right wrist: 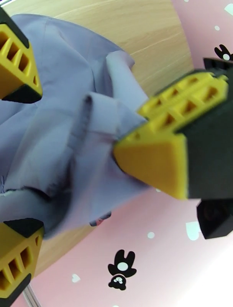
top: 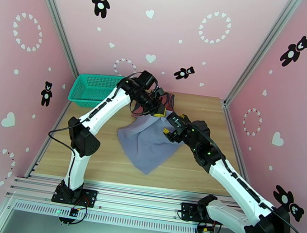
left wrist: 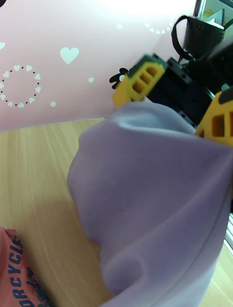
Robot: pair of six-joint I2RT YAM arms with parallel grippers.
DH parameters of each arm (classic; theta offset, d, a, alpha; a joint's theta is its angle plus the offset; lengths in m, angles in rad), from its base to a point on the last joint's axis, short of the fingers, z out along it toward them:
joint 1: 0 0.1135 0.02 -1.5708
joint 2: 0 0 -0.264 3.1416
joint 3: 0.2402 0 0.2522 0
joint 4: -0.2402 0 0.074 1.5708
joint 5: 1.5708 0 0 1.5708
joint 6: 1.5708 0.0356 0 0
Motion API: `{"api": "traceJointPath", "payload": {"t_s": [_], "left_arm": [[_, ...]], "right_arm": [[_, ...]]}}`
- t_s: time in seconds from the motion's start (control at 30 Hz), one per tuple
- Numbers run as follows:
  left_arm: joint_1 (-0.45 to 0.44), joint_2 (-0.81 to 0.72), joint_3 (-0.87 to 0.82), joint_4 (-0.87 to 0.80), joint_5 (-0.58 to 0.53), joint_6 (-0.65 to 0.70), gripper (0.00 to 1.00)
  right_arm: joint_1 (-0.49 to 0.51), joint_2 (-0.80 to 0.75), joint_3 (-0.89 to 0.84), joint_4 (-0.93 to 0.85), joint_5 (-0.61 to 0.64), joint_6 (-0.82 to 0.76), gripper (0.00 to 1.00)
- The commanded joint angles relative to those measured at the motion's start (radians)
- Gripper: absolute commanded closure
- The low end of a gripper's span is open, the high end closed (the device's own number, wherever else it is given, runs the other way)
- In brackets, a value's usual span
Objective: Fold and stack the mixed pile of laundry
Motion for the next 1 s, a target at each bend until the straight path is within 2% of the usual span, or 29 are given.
{"api": "traceJointPath", "payload": {"t_s": [0.0, 0.27, 0.43, 0.63, 0.7, 0.73, 0.8, 0.83, 0.9, 0.93, 0.97], "left_arm": [[0.005, -0.075, -0.010, 0.027, 0.026, -0.012, 1.00], [0.006, -0.090, -0.032, 0.031, 0.034, -0.015, 1.00], [0.006, -0.102, -0.048, 0.053, 0.043, -0.032, 1.00], [0.006, -0.101, -0.037, 0.065, 0.041, -0.044, 1.00], [0.004, -0.099, -0.031, 0.066, 0.044, -0.050, 1.00], [0.005, -0.097, -0.027, 0.066, 0.047, -0.051, 1.00], [0.003, -0.096, -0.020, 0.066, 0.055, -0.053, 1.00], [0.002, -0.097, -0.020, 0.066, 0.057, -0.054, 1.00], [-0.002, -0.102, -0.020, 0.065, 0.062, -0.052, 1.00], [-0.003, -0.105, -0.020, 0.064, 0.062, -0.051, 1.00], [-0.002, -0.109, -0.023, 0.063, 0.061, -0.051, 1.00]], "right_arm": [[-0.005, 0.033, 0.068, 0.028, -0.048, -0.044, 0.16], [-0.007, 0.070, 0.120, 0.004, -0.127, -0.068, 0.19], [-0.007, 0.104, 0.173, -0.050, -0.175, -0.061, 0.38], [-0.004, 0.099, 0.167, -0.043, -0.191, -0.042, 0.43], [-0.005, 0.099, 0.172, -0.052, -0.202, -0.043, 0.43], [-0.005, 0.102, 0.176, -0.054, -0.203, -0.044, 0.39], [-0.004, 0.113, 0.187, -0.059, -0.192, -0.050, 0.26], [-0.005, 0.119, 0.194, -0.065, -0.187, -0.054, 0.24], [-0.004, 0.138, 0.215, -0.080, -0.183, -0.062, 0.25], [-0.003, 0.145, 0.223, -0.086, -0.182, -0.065, 0.28], [-0.005, 0.154, 0.231, -0.089, -0.180, -0.066, 0.36]]}}
